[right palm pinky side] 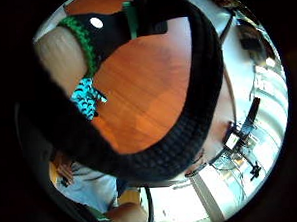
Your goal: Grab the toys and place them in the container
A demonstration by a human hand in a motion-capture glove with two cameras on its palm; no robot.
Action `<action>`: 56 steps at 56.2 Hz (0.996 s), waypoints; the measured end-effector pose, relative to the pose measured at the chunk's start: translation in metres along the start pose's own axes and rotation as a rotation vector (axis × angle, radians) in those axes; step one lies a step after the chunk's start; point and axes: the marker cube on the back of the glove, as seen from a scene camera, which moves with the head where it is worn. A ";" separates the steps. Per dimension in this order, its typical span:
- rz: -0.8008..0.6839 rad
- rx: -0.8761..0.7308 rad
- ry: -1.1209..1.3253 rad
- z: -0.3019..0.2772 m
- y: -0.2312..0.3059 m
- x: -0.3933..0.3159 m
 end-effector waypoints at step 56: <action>-0.035 0.422 -0.167 -0.053 -0.021 -0.007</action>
